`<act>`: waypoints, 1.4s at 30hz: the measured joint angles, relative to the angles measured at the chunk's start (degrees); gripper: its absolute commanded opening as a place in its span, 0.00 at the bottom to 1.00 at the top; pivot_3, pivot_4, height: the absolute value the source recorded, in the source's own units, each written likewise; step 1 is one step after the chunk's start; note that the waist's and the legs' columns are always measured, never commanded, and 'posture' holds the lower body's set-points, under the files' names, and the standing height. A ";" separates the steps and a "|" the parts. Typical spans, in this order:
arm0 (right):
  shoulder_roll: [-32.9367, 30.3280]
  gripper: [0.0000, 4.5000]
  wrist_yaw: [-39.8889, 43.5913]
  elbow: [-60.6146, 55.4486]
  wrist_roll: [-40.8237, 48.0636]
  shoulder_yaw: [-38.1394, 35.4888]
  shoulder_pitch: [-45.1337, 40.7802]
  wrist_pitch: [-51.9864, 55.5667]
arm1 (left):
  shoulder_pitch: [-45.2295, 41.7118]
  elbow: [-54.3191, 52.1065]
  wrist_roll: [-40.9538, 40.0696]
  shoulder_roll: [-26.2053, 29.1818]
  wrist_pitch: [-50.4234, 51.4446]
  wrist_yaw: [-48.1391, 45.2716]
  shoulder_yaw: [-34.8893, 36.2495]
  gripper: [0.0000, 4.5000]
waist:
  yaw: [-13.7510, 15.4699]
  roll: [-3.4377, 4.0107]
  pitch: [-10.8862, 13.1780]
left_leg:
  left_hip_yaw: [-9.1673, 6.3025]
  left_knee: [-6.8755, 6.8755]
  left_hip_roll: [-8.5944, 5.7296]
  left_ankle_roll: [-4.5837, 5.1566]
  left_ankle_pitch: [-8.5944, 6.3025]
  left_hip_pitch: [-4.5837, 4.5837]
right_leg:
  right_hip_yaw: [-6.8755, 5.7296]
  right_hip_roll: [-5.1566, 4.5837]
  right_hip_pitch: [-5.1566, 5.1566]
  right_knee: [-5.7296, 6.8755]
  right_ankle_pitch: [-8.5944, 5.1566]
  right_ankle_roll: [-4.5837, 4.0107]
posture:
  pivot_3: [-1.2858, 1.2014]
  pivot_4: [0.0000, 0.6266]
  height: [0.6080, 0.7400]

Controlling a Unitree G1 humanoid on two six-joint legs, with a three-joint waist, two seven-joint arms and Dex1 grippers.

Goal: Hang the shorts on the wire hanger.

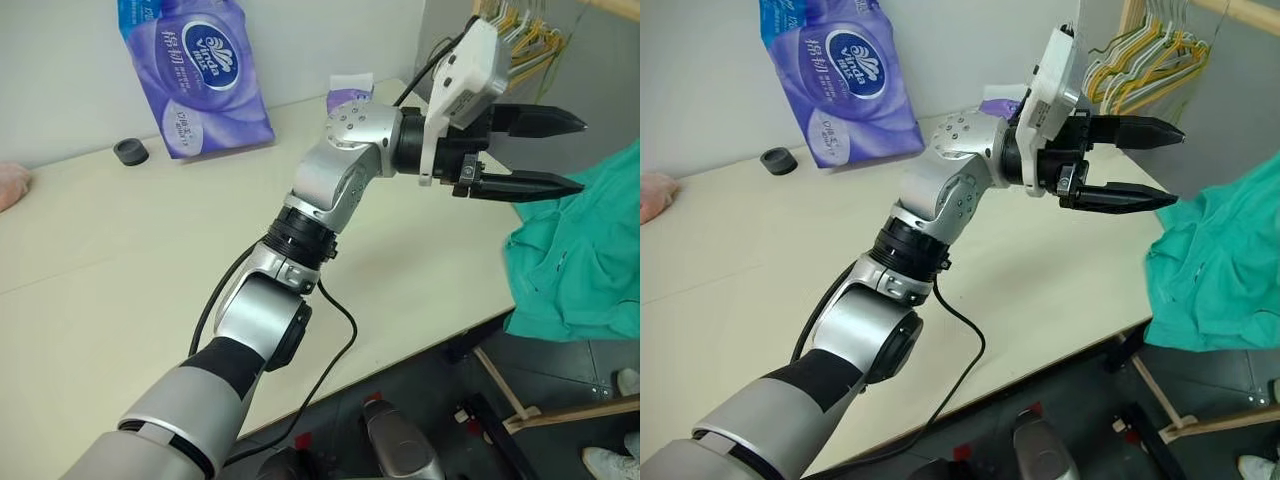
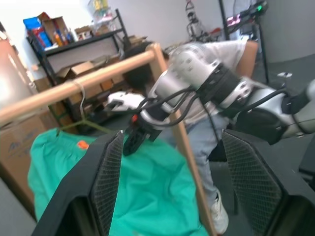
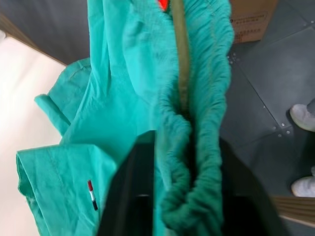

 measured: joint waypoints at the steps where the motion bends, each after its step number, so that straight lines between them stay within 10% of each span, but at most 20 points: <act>1: 1.12 0.59 -1.11 -1.43 0.82 -0.98 0.00 0.00 | -0.09 0.55 0.20 -0.12 -0.35 -0.14 0.00 0.74 | -0.06 0.02 0.00 | 0.01 0.00 0.00 0.00 -0.01 0.00 | 0.01 0.00 0.00 -0.02 0.00 0.02 | 0.33 0.31 1.00; 7: 3.99 0.99 -6.58 -8.35 2.41 -3.93 -2.04 0.00 | -0.51 0.83 1.08 -0.27 -1.30 -1.15 0.00 0.74 | -0.57 0.12 0.06 | 0.11 -0.01 -0.01 0.00 -0.04 0.00 | 0.34 0.00 0.00 -0.11 0.05 0.13 | 0.33 0.30 1.00; 23: 5.74 0.99 0.67 -24.66 -2.80 12.23 3.96 -30.83 | 2.24 1.63 6.72 2.56 -1.90 2.48 -0.33 0.74 | -1.62 0.31 0.05 | 0.61 -0.08 -0.01 0.10 -0.10 0.04 | 0.95 0.00 -0.03 -0.49 0.30 0.61 | 0.36 0.26 1.00; 33: 27.50 0.99 15.25 -32.67 0.32 36.79 26.02 -54.34 | 23.81 -10.88 18.18 12.94 9.01 33.04 6.03 0.74 | -0.17 0.37 -0.12 | 0.43 0.18 -0.01 0.09 -0.11 0.05 | 0.79 -0.43 -0.24 -0.24 0.64 0.41 | 0.42 0.20 1.00; 42: 36.77 0.99 21.39 -15.73 -6.35 52.16 25.60 -72.95 | 48.83 -28.56 26.25 14.53 20.06 63.57 21.66 0.74 | 8.61 -0.22 -0.52 | 0.15 0.31 -0.18 -0.21 0.06 -0.20 | 0.46 -0.68 -0.67 0.24 0.77 0.26 | 0.48 0.19 1.00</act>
